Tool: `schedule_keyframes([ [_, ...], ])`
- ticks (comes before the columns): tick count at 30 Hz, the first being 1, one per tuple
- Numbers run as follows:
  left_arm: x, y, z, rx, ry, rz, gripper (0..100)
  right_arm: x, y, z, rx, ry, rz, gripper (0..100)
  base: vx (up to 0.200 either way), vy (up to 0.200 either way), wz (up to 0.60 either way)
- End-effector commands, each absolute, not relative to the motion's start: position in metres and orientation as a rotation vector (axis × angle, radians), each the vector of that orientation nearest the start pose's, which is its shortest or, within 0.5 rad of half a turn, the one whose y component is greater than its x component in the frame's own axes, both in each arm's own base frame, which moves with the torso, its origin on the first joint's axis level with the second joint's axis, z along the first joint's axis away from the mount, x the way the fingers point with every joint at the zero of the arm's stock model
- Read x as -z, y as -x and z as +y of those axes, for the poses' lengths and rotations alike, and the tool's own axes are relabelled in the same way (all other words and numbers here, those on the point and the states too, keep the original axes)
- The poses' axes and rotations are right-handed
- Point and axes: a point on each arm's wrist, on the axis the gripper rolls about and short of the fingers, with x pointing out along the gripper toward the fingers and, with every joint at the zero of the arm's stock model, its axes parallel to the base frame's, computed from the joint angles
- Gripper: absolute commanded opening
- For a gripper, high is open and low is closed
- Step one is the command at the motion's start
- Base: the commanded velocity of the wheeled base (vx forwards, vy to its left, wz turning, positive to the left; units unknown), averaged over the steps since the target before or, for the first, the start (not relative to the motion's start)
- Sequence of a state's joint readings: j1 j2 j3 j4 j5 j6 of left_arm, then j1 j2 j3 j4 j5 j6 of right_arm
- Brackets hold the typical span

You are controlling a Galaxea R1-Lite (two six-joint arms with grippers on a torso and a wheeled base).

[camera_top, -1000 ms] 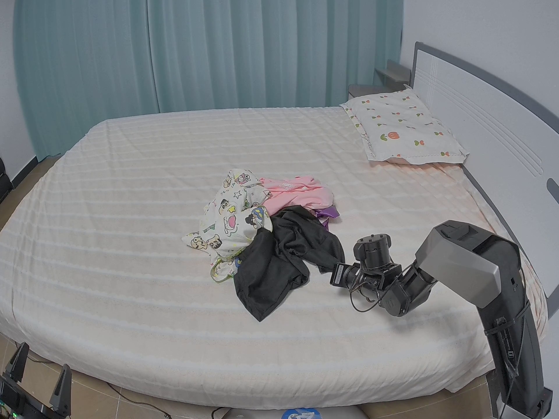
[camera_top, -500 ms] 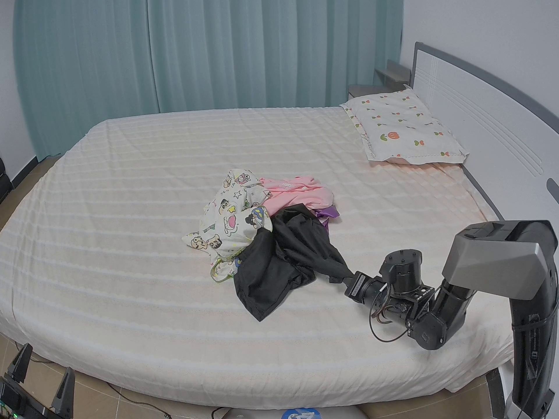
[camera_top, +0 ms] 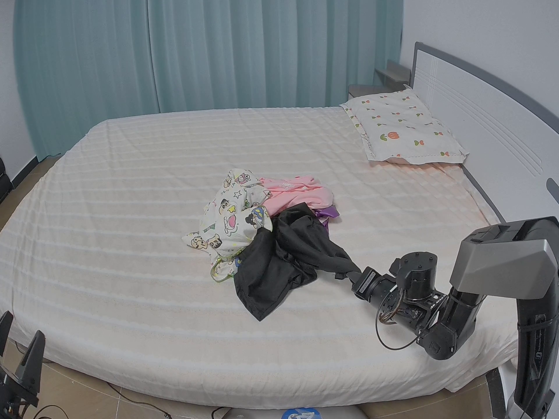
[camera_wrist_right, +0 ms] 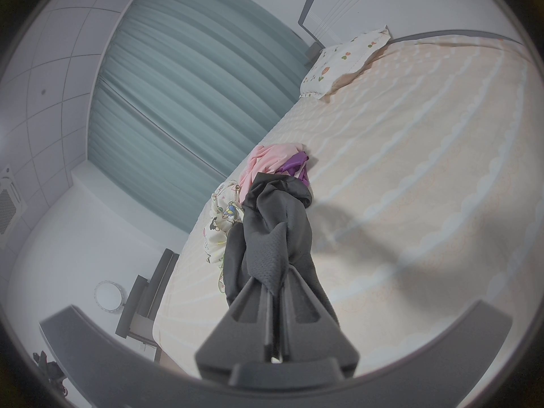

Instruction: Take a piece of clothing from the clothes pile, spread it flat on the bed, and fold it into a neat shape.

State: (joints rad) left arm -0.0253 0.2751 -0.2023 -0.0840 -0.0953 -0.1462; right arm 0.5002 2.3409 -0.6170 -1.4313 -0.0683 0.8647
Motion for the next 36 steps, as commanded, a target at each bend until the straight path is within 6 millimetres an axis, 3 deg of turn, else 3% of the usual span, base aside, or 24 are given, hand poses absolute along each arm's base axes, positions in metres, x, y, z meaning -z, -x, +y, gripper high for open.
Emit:
schedule_keyframes([
  [1, -0.128, -0.079, -0.021, 0.309, 0.146, 0.559, 100, 0.01, -0.306, 0.169, -0.276, -0.766, 0.467, 0, 0.0, 0.0, 0.0],
  [2, -0.128, -0.079, -0.021, 0.309, 0.146, 0.559, 100, 0.01, -0.306, 0.169, -0.276, -0.766, 0.467, 0, 0.0, 0.0, 0.0],
  [5, -0.112, -0.119, -0.038, 0.321, 0.223, 0.721, 100, 0.011, -0.305, 0.169, -0.274, -0.767, 0.469, 0, 0.0, 0.0, 0.0],
  [10, -0.086, -0.17, -0.06, 0.301, 0.319, 0.778, 100, 0.013, -0.305, 0.168, -0.271, -0.764, 0.476, 0, 0.0, 0.0, 0.0],
  [12, -0.079, -0.177, -0.064, 0.301, 0.33, 0.791, 100, 0.013, -0.305, 0.168, -0.269, -0.765, 0.476, 0, 0.0, 0.0, 0.0],
  [14, -0.058, -0.204, -0.08, 0.288, 0.37, 0.832, 100, 0.012, -0.306, 0.168, -0.269, -0.766, 0.474, 0, 0.0, 0.0, 0.0],
  [20, -0.025, -0.258, -0.12, 0.204, 0.447, 0.869, 100, 0.012, -0.306, 0.168, -0.269, -0.766, 0.47, 0, 0.0, 0.0, 0.0],
  [26, 0.007, -0.298, -0.15, 0.159, 0.428, 0.855, 100, 0.009, -0.306, 0.166, -0.266, -0.769, 0.462, 0, 0.0, 0.0, 0.0],
  [36, 0.041, -0.334, -0.192, 0.161, 0.397, 0.807, 100, 0.01, -0.303, 0.163, -0.273, -0.772, 0.441, 0, 0.0, 0.0, 0.0],
])
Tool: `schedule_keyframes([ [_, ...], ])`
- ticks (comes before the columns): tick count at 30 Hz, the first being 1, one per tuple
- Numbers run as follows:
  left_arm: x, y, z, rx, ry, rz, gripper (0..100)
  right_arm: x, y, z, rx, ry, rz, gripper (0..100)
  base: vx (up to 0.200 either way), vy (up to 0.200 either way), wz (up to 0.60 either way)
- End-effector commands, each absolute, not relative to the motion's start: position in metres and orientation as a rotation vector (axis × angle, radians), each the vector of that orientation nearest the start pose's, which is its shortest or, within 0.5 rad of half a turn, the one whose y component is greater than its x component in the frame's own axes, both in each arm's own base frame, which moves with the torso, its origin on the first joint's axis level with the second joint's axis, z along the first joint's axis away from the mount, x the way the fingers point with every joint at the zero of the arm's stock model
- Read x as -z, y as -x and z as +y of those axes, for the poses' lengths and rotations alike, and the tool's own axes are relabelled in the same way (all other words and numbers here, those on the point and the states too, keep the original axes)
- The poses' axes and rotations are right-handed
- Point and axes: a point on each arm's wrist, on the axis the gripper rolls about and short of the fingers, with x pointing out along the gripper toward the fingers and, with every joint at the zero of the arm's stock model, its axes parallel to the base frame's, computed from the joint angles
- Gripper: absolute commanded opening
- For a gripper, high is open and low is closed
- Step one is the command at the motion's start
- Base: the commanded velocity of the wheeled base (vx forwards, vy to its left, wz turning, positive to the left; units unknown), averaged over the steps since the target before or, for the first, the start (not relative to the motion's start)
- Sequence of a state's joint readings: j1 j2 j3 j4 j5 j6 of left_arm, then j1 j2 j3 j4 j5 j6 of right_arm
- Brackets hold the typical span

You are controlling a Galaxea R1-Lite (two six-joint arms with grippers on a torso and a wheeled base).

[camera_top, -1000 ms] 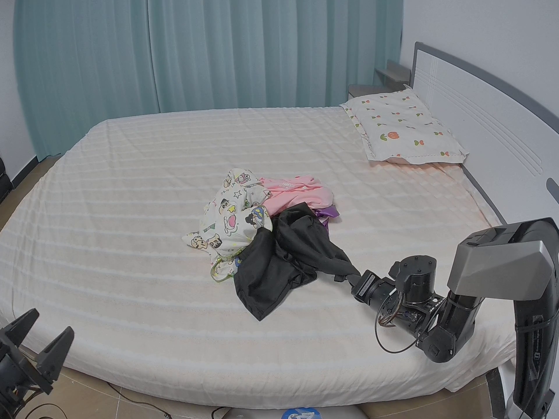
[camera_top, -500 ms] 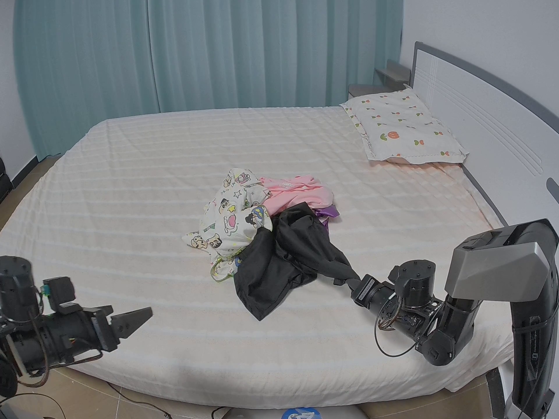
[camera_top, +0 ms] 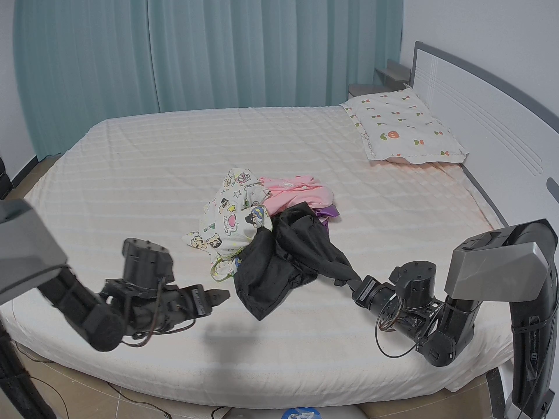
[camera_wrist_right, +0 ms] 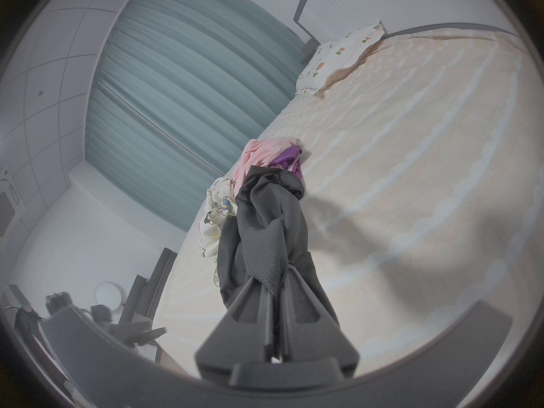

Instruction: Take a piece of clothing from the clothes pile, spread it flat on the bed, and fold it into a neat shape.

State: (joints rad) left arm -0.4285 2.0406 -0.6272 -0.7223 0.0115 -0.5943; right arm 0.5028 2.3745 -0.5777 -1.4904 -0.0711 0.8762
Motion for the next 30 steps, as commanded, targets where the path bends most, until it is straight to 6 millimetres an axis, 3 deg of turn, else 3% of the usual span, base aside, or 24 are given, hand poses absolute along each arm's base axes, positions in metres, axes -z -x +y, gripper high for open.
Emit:
schedule_keyframes([
  [1, 0.044, -0.337, -0.193, 0.153, 0.405, 0.803, 100, 0.01, -0.302, 0.163, -0.273, -0.772, 0.441, 0, 0.0, 0.0, 0.0],
  [7, 0.041, -0.354, -0.206, 0.15, 0.471, 0.755, 100, 0.011, -0.302, 0.163, -0.273, -0.772, 0.443, 0, 0.0, 0.0, 0.0],
  [27, 0.056, -0.379, -0.224, 0.122, 0.456, 0.71, 100, 0.015, -0.303, 0.164, -0.273, -0.768, 0.449, 0, 0.0, 0.0, 0.0],
  [28, 0.056, -0.379, -0.225, 0.117, 0.454, 0.715, 0, 0.015, -0.303, 0.164, -0.274, -0.768, 0.448, 0, 0.0, 0.0, 0.0],
  [30, 0.057, -0.379, -0.225, 0.111, 0.451, 0.724, 0, 0.015, -0.304, 0.165, -0.276, -0.77, 0.447, 0, 0.0, 0.0, 0.0],
])
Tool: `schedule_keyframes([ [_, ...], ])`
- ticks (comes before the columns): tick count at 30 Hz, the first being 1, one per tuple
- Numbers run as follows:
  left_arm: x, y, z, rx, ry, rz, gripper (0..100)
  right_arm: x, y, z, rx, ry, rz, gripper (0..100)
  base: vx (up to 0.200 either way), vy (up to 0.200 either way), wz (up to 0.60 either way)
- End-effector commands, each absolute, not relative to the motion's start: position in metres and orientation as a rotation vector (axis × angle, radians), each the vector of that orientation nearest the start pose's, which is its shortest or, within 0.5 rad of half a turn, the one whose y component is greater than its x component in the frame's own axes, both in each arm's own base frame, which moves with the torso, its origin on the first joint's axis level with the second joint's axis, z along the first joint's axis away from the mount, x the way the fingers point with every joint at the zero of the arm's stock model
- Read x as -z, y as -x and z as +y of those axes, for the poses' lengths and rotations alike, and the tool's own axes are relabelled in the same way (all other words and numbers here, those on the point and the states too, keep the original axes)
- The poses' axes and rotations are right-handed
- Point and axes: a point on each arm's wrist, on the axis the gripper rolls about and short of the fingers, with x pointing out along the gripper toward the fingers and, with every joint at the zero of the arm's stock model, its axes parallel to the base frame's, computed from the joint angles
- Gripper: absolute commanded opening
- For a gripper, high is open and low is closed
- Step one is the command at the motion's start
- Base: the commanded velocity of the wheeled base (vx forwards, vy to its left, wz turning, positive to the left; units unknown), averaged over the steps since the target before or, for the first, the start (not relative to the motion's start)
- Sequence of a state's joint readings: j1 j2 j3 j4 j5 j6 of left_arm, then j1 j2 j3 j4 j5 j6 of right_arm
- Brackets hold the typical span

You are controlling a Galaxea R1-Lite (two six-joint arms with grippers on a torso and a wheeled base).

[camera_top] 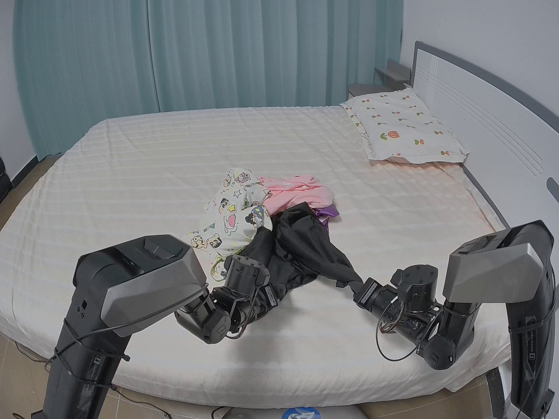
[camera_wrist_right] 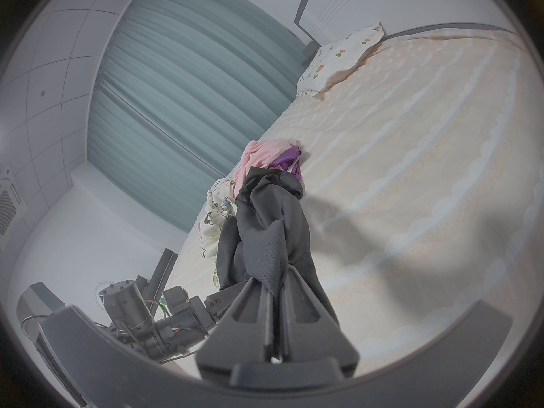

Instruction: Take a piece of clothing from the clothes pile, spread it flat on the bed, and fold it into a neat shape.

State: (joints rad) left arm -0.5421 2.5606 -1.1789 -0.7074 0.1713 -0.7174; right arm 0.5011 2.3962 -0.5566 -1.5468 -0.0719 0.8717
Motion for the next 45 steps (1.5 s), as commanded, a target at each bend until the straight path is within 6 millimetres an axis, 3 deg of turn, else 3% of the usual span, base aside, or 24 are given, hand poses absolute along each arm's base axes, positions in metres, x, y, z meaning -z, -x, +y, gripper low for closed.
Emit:
schedule_keyframes([
  [1, 0.057, -0.378, -0.224, 0.107, 0.449, 0.728, 0, 0.014, -0.304, 0.165, -0.277, -0.771, 0.445, 0, 0.0, 0.0, 0.0],
  [5, 0.057, -0.376, -0.221, 0.088, 0.478, 0.74, 0, 0.012, -0.303, 0.165, -0.288, -0.779, 0.432, 0, 0.0, 0.0, 0.0],
  [8, 0.039, -0.374, -0.218, 0.07, 0.549, 0.717, 0, 0.01, -0.302, 0.166, -0.294, -0.785, 0.43, 0, 0.0, 0.0, 0.0],
  [10, 0.039, -0.374, -0.218, 0.07, 0.549, 0.717, 0, 0.01, -0.302, 0.166, -0.294, -0.785, 0.43, 0, 0.0, 0.0, 0.0],
  [11, 0.014, -0.368, -0.209, 0.063, 0.602, 0.688, 0, 0.003, -0.3, 0.169, -0.309, -0.788, 0.416, 0, 0.0, 0.0, 0.0],
  [12, 0.007, -0.366, -0.206, 0.061, 0.611, 0.675, 0, -0.001, -0.299, 0.17, -0.318, -0.79, 0.408, 0, 0.0, 0.0, 0.0],
  [15, -0.027, -0.358, -0.196, 0.077, 0.655, 0.618, 0, -0.024, -0.296, 0.172, -0.352, -0.81, 0.354, 0, 0.0, 0.0, 0.0],
  [19, -0.091, -0.341, -0.182, 0.141, 0.72, 0.479, 0, -0.077, -0.288, 0.165, -0.414, -0.853, 0.217, 0, 0.0, 0.0, 0.0],
  [21, -0.099, -0.337, -0.181, 0.15, 0.727, 0.462, 0, -0.084, -0.287, 0.164, -0.422, -0.858, 0.197, 0, 0.0, 0.0, 0.0],
  [22, -0.124, -0.327, -0.174, 0.177, 0.749, 0.405, 0, -0.113, -0.283, 0.156, -0.45, -0.863, 0.103, 0, 0.0, 0.0, 0.0],
  [23, -0.13, -0.325, -0.173, 0.184, 0.753, 0.389, 0, -0.119, -0.282, 0.154, -0.454, -0.863, 0.082, 0, 0.0, 0.0, 0.0],
  [24, -0.148, -0.317, -0.168, 0.203, 0.769, 0.342, 0, -0.139, -0.277, 0.148, -0.48, -0.853, 0.016, 0, 0.0, 0.0, 0.0],
  [25, -0.152, -0.316, -0.167, 0.209, 0.774, 0.331, 0, -0.143, -0.275, 0.147, -0.485, -0.85, 0.003, 0, 0.0, 0.0, 0.0],
  [26, -0.17, -0.306, -0.16, 0.23, 0.794, 0.283, 0, -0.166, -0.267, 0.141, -0.516, -0.833, -0.073, 0, 0.0, 0.0, 0.0],
  [28, -0.17, -0.306, -0.16, 0.23, 0.794, 0.283, 0, -0.166, -0.267, 0.141, -0.516, -0.833, -0.073, 0, 0.0, 0.0, 0.0],
  [29, -0.199, -0.288, -0.145, 0.255, 0.827, 0.205, 0, -0.201, -0.243, 0.132, -0.607, -0.811, -0.177, 0, 0.0, 0.0, 0.0],
  [30, -0.204, -0.284, -0.142, 0.262, 0.831, 0.195, 0, -0.206, -0.237, 0.13, -0.63, -0.81, -0.186, 0, 0.0, 0.0, 0.0],
  [32, -0.208, -0.274, -0.135, 0.276, 0.835, 0.19, 0, -0.205, -0.226, 0.128, -0.683, -0.807, -0.157, 0, 0.0, 0.0, 0.0],
  [35, -0.199, -0.266, -0.132, 0.286, 0.828, 0.234, 0, -0.174, -0.227, 0.137, -0.703, -0.779, -0.012, 0, 0.0, 0.0, 0.0],
  [40, -0.168, -0.266, -0.135, 0.291, 0.805, 0.344, 0, -0.121, -0.247, 0.161, -0.666, -0.782, 0.195, 0, 0.0, 0.0, 0.0],
  [45, -0.139, -0.274, -0.139, 0.281, 0.81, 0.386, 0, -0.097, -0.249, 0.176, -0.664, -0.771, 0.285, 0, 0.0, 0.0, 0.0],
])
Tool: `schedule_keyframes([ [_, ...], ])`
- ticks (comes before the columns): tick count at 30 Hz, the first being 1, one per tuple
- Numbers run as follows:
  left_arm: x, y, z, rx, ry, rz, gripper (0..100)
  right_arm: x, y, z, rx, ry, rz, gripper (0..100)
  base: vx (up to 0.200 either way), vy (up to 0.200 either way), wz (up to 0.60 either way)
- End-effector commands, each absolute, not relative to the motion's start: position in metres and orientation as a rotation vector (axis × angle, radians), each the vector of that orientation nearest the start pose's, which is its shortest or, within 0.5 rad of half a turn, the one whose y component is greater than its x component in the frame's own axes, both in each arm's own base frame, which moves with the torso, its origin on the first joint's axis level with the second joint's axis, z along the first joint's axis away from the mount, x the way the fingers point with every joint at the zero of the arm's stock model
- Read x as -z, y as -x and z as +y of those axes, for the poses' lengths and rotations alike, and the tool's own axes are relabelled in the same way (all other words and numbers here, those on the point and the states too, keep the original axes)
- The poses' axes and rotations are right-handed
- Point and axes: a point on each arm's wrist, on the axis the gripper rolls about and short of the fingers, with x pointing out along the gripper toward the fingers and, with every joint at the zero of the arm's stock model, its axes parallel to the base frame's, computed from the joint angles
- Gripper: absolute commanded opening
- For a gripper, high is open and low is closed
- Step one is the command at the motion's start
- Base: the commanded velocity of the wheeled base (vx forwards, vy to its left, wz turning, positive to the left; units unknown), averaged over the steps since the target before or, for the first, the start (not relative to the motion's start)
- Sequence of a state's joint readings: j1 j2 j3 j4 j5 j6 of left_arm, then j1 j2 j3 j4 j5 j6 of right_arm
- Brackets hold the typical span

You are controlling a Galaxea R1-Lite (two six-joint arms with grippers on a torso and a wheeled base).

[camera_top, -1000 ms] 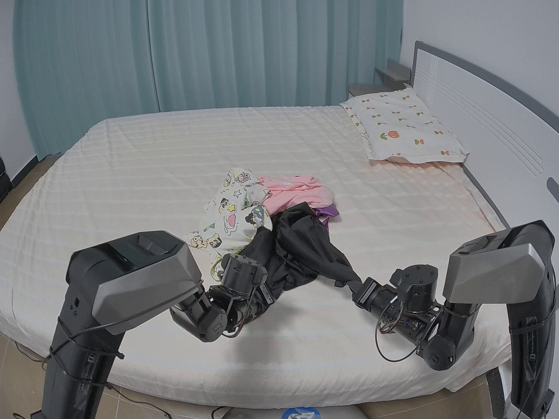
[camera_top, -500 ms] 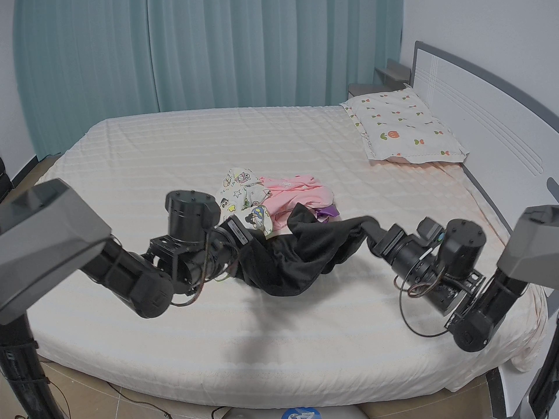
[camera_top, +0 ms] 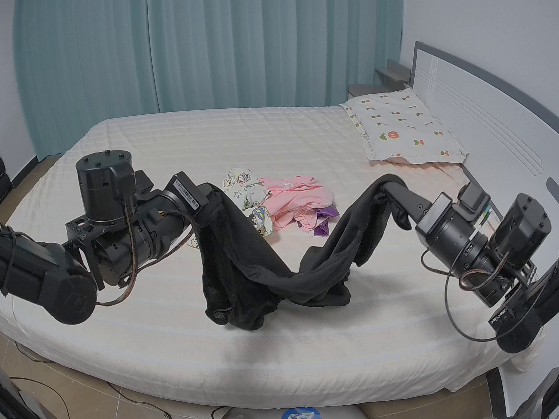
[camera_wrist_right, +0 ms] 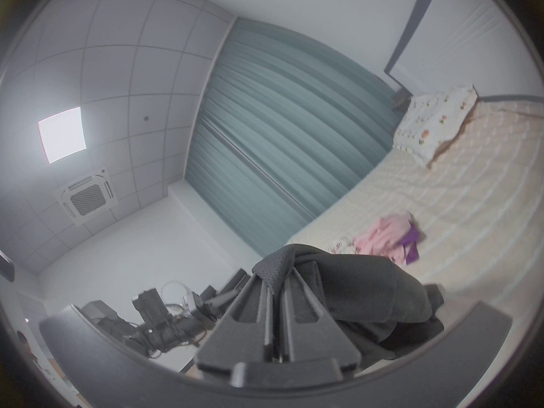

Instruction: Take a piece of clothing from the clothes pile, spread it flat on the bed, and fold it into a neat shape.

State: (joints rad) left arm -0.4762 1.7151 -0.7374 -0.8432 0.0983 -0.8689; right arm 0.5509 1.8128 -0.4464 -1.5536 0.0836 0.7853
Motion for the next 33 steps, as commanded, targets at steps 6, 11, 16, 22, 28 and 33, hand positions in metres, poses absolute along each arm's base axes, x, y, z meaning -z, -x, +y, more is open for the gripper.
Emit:
schedule_keyframes([
  [6, -0.13, -0.266, -0.139, 0.297, 0.879, 0.415, 0, -0.092, -0.247, 0.172, -0.629, -0.807, 0.313, 0, 0.0, 0.0, 0.0],
  [11, -0.12, -0.261, -0.137, 0.321, 0.877, 0.478, 0, -0.088, -0.245, 0.17, -0.609, -0.808, 0.328, 0, 0.0, 0.0, 0.0],
  [16, -0.119, -0.26, -0.138, 0.319, 0.917, 0.498, 0, -0.086, -0.243, 0.166, -0.573, -0.807, 0.329, 0, 0.0, 0.0, 0.0],
  [22, -0.115, -0.259, -0.137, 0.315, 0.918, 0.516, 0, -0.086, -0.245, 0.164, -0.558, -0.808, 0.324, 0, 0.0, 0.0, 0.0],
  [28, -0.11, -0.258, -0.14, 0.314, 0.914, 0.537, 0, -0.086, -0.245, 0.164, -0.553, -0.807, 0.321, 0, 0.0, 0.0, 0.0],
  [33, -0.106, -0.259, -0.141, 0.308, 0.913, 0.551, 0, -0.086, -0.246, 0.164, -0.545, -0.808, 0.315, 0, 0.0, 0.0, 0.0],
])
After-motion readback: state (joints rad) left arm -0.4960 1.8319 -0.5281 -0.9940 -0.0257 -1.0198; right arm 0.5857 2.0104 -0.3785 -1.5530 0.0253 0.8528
